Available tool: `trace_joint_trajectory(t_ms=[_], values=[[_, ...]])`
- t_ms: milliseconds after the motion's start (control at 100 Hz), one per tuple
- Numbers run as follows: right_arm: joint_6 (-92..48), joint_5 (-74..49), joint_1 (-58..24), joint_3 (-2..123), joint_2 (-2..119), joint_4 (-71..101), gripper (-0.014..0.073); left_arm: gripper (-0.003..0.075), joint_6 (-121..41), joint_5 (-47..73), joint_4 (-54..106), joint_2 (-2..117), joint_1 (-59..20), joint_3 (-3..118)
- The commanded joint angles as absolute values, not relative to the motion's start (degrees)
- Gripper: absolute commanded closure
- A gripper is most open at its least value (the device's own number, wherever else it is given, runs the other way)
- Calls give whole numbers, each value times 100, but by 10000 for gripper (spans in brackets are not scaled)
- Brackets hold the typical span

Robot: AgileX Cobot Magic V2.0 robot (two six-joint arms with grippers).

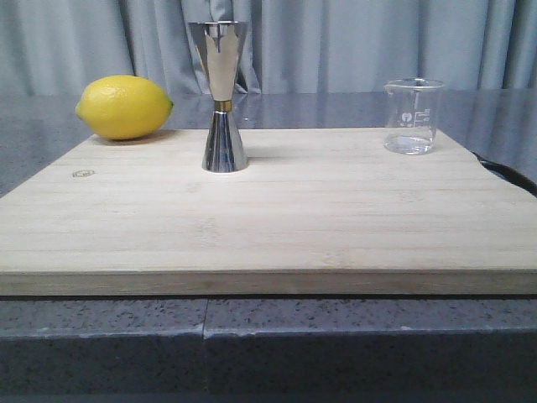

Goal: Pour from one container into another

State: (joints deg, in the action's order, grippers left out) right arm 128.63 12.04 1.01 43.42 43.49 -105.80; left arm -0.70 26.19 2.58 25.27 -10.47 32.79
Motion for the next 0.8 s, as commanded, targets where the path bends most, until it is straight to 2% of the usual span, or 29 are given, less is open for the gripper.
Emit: trace_joint_trajectory(t_ms=[0,210,370,510,790], values=[[12842,975,129,4489,4334,-10752,665,739,-84,1436,241,2022,-802,2821],[12842,976,129,4489,4334,-10752,665,739,-84,94,241,641,-620,1193],[12842,976,129,4489,4334,-10752,665,739,-84,-474,241,88,-620,362],[12842,976,129,4489,4334,-10752,665,739,-84,-1064,289,-86,-620,-58],[12842,976,129,4489,4334,-10752,665,739,-84,-1009,289,-191,-620,-43]])
